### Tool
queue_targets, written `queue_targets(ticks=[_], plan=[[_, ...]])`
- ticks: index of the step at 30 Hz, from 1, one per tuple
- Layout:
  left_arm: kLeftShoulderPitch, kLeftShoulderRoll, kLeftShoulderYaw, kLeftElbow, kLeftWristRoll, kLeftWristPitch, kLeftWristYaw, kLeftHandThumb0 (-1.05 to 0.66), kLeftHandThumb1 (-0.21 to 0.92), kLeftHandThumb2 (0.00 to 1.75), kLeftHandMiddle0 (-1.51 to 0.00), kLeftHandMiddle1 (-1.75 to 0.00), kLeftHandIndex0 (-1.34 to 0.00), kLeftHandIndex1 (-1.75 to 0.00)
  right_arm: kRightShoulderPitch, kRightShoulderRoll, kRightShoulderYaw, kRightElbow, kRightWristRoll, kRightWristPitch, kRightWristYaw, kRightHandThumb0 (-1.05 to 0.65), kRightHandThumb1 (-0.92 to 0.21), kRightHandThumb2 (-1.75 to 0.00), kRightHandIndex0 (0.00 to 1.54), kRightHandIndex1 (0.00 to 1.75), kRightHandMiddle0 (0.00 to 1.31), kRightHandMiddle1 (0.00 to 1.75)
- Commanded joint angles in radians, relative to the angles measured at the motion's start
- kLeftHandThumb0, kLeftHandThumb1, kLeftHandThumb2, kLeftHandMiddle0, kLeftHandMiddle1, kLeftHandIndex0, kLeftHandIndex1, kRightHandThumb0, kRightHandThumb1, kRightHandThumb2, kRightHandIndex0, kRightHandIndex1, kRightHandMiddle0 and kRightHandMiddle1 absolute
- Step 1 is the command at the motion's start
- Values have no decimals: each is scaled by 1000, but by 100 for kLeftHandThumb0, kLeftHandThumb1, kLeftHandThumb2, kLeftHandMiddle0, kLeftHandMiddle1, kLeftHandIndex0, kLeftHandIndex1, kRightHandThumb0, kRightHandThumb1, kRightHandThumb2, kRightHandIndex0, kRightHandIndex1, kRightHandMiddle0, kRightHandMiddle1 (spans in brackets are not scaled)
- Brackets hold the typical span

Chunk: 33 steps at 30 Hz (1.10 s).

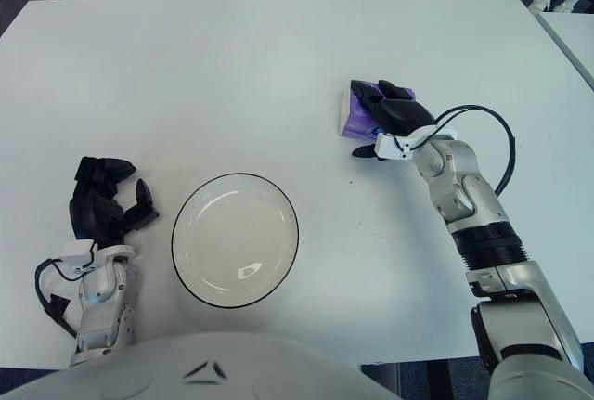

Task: Put the tissue paper into the plate.

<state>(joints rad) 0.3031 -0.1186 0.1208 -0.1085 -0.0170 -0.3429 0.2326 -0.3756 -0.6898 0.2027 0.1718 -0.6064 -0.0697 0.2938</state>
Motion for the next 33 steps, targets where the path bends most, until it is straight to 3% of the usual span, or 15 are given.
queue_targets(ticks=[1, 7, 9, 10, 11, 12, 14, 17, 19, 21, 24, 33], plan=[[34, -17, 4, 25, -8, 26, -1, -1, 26, 138, -67, -166, -45, -175, 50, 24, 40, 54, 3, 12, 31, -102, -65, -40, 0, 0, 0, 0], [32, -16, 4, 31, -22, 15, -10, -1, 26, 138, -66, -169, -44, -175, 54, 44, 21, 64, 30, 9, 8, -100, -65, -41, 0, 0, 0, 0], [31, -16, 4, 32, -22, 14, -11, -1, 26, 139, -66, -170, -44, -175, 61, 61, 6, 62, 48, 14, -11, -96, -60, -55, 0, 1, 0, 0], [30, -16, 4, 33, -22, 14, -10, -1, 26, 139, -66, -170, -44, -175, 64, 69, -2, 59, 56, 17, -21, -93, -53, -68, 1, 16, 0, 1], [30, -16, 4, 32, -20, 16, -9, -1, 26, 139, -66, -170, -44, -175, 68, 78, -10, 56, 66, 18, -31, -88, -47, -79, 1, 43, 0, 5], [30, -15, 4, 32, -18, 17, -8, -1, 26, 139, -66, -171, -44, -175, 71, 84, -16, 54, 73, 19, -39, -85, -44, -83, 2, 63, 0, 22], [30, -16, 3, 29, -13, 25, -4, -1, 25, 140, -66, -171, -44, -175, 79, 92, -31, 54, 98, 5, -48, -73, -33, -100, 12, 121, 0, 79], [29, -18, 3, 25, -9, 32, 0, -1, 26, 140, -65, -172, -44, -175, 87, 96, -45, 53, 124, -12, -54, 7, -34, -116, 45, 154, 1, 143], [29, -18, 3, 25, -7, 33, 1, -1, 26, 140, -65, -172, -44, -175, 91, 94, -49, 49, 129, -18, -60, 22, -30, -125, 52, 161, 8, 155], [29, -19, 2, 24, -5, 35, 3, -1, 26, 139, -65, -171, -44, -175, 95, 93, -51, 45, 122, -27, -79, 9, -21, -140, 66, 166, 32, 166], [27, -19, 2, 27, -4, 33, 4, -1, 26, 139, -66, -170, -44, -175, 107, 102, -58, 26, 115, -32, -116, 3, -11, -154, 77, 168, 49, 172], [23, -19, 3, 37, -10, 24, 0, -1, 26, 138, -67, -168, -44, -175, 132, 135, -89, 5, 163, -50, -155, 0, 1, -165, 90, 164, 61, 175]])
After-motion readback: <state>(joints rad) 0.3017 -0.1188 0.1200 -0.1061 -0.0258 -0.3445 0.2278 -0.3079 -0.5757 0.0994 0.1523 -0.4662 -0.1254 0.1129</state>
